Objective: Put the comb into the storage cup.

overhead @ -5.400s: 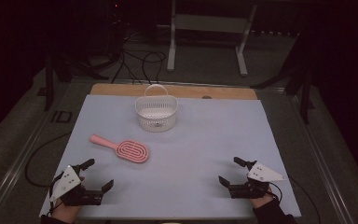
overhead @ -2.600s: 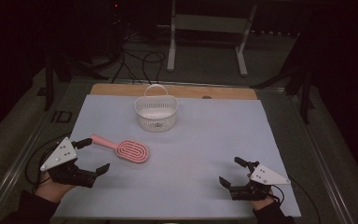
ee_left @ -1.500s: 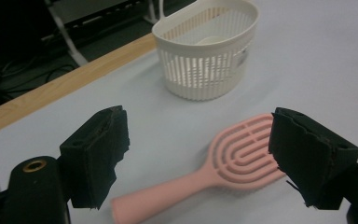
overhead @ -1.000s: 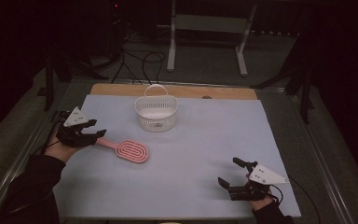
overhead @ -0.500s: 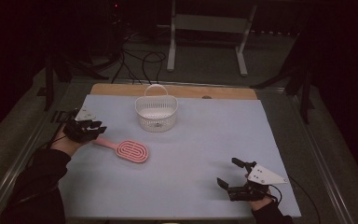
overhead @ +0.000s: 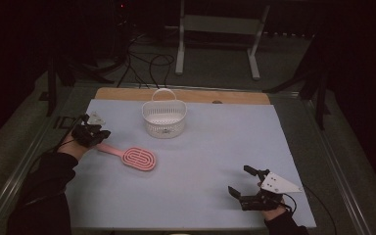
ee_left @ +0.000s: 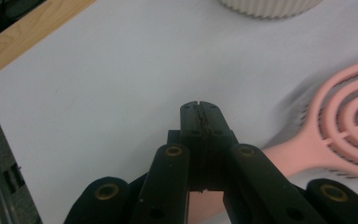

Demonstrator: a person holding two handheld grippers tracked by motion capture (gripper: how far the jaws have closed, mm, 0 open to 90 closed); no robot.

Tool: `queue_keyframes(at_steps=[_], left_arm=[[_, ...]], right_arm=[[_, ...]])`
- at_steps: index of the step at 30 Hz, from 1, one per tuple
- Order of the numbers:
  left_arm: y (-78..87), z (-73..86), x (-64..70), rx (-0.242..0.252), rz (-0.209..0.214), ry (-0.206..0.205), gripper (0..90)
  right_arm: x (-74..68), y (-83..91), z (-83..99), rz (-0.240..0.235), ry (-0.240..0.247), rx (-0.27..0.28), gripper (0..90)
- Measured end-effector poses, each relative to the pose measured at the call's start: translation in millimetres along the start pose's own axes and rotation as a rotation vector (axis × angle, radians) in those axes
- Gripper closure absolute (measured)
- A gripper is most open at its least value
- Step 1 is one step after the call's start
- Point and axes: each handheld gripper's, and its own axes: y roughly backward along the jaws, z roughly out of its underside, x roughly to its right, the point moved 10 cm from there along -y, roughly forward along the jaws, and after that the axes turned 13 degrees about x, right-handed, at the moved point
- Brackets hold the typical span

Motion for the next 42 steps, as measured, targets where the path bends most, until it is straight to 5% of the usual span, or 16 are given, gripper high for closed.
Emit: queue_keyframes(at_steps=[21, 42], left_arm=[[-22.4, 23.6, 3.2, -0.156, -0.003, -0.034, 90.0], [-13.8, 30.3, 11.3, -0.19, 0.035, -0.04, 90.0]], right_arm=[[0.0, -0.7, 2.4, -0.001, -0.006, -0.011, 9.0], [0.9, -0.2, 1.7, 0.006, -0.017, -0.009, 9.0]])
